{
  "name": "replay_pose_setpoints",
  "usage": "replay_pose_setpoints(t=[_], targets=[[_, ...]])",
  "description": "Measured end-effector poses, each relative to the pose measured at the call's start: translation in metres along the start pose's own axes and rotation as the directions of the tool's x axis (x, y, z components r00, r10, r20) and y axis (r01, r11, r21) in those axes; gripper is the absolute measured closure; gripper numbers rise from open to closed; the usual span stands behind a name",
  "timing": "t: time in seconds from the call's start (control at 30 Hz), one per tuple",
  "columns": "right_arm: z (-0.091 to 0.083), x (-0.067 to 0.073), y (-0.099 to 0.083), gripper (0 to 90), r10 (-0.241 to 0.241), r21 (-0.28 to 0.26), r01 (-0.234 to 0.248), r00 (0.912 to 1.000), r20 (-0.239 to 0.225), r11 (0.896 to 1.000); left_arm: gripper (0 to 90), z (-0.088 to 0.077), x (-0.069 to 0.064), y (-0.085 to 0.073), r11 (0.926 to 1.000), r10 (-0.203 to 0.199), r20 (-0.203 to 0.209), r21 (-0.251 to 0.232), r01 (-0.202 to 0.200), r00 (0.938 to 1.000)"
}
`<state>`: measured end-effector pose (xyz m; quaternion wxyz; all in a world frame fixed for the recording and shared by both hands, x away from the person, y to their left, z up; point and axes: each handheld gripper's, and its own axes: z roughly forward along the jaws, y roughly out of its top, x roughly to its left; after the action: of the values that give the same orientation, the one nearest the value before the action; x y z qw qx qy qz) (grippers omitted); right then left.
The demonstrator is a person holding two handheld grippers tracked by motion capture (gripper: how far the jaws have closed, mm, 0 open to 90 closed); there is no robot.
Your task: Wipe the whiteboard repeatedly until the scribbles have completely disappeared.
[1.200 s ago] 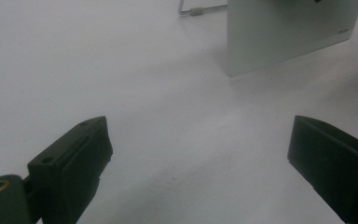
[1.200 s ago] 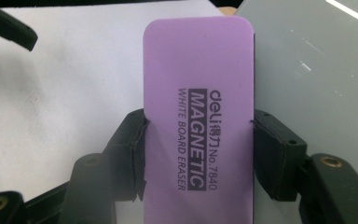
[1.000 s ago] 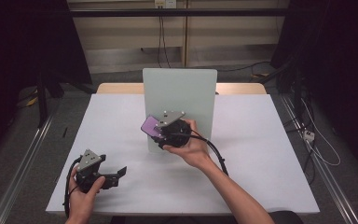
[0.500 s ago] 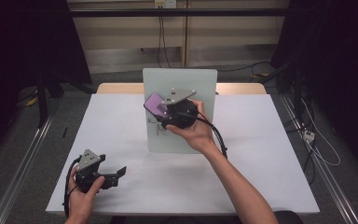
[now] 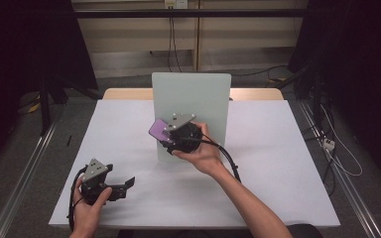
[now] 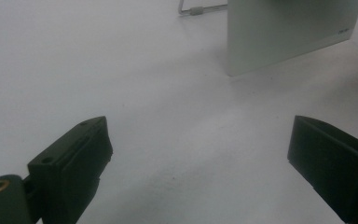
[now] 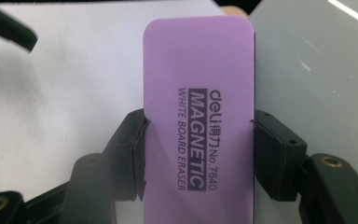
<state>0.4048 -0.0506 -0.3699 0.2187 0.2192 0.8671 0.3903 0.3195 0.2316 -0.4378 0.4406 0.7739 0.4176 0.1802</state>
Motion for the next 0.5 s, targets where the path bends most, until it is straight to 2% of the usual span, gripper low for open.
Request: replay_pose_setpoints(t=[0.17,0.27,0.33,0.5], targets=[[0.011,0.011,-0.009,41.7,-0.01,0.032,0.01,0.9997,-0.023,0.999,5.9,0.0,0.001,0.0,1.0,-0.002,0.001,-0.006,0.002,1.0],[0.01,0.009,-0.008,41.7,-0.002,0.036,0.003,0.9995,-0.032,0.999,5.9,0.0,0.001,0.0,1.0,-0.005,0.002,-0.005,0.005,1.0],[0.009,0.008,-0.006,41.7,-0.015,0.038,0.016,0.9995,-0.028,0.999,5.9,0.0,0.001,0.0,1.0,-0.005,0.002,-0.008,0.005,1.0],[-0.001,-0.001,0.0,41.7,0.001,0.007,-0.001,1.0,-0.009,1.0,5.9,0.0,0.001,0.0,1.0,-0.005,0.002,-0.005,0.005,1.0]])
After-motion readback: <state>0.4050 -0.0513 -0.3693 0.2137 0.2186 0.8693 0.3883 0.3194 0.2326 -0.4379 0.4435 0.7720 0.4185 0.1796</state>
